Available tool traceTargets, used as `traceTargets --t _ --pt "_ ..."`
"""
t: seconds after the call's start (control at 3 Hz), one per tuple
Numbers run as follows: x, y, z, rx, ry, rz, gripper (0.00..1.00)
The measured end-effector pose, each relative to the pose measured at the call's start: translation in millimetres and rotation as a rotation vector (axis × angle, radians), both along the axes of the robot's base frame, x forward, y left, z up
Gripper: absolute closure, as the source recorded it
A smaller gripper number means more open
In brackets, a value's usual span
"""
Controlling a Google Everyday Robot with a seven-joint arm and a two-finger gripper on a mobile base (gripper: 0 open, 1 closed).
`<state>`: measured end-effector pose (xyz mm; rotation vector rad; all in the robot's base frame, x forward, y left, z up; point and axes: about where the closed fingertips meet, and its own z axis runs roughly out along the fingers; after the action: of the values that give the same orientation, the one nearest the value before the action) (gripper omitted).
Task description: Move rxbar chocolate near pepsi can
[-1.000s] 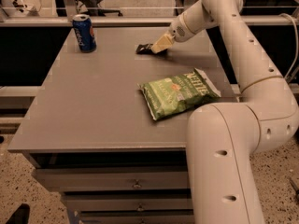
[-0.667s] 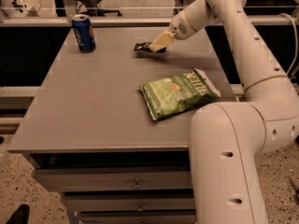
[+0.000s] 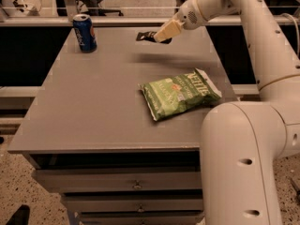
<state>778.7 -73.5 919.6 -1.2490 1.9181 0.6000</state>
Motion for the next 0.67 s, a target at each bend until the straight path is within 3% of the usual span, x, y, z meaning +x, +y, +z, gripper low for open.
traceTargets --t 0.33,0.67 --pt "1 12 -1 -0.014 -0.008 0.02 1.0" --pt "13 52 3 0.006 -0.039 0.039 1.0"
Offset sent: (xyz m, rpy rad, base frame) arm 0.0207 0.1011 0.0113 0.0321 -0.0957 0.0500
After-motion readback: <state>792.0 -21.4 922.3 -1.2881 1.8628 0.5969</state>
